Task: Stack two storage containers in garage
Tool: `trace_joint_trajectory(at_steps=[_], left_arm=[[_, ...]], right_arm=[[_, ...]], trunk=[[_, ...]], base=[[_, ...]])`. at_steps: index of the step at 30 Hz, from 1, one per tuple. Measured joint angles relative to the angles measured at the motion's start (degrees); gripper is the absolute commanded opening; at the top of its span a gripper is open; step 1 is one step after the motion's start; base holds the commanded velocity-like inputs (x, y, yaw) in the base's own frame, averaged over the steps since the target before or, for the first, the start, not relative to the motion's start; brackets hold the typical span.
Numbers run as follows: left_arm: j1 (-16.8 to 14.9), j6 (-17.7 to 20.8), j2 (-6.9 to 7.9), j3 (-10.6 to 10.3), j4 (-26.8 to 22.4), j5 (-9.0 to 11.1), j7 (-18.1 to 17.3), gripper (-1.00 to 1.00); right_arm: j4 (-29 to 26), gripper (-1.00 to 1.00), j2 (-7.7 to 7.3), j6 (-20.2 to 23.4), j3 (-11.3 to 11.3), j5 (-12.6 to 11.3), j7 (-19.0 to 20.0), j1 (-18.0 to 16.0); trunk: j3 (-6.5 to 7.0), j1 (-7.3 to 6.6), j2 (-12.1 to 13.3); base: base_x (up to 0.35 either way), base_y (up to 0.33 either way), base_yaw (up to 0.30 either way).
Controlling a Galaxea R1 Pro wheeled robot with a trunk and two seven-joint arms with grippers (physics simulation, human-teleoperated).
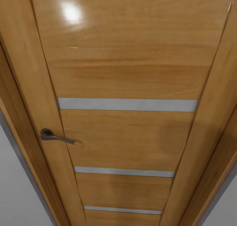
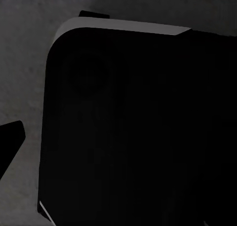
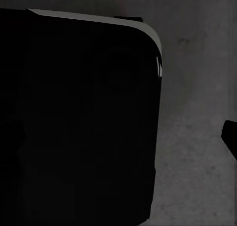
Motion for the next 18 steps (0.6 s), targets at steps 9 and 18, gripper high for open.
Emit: trace_joint_trajectory(at_steps=[9,18], left_arm=[[0.0,-0.16,0.0,0.04,-0.02,0.0,0.0,1.0],[0.0,-0.17,0.0,0.06,-0.02,-0.02,0.0,1.0]], right_arm=[[0.0,1.0,0.05,0.0,0.0,0.0,0.0,0.0],[0.0,1.0,0.08,0.0,0.0,0.0,0.0,0.0]], trunk=[[0.0,0.03,0.01],[0.0,0.03,0.01]], base=[[-0.16,-0.003,0.0],[-0.329,0.0,0.0]])
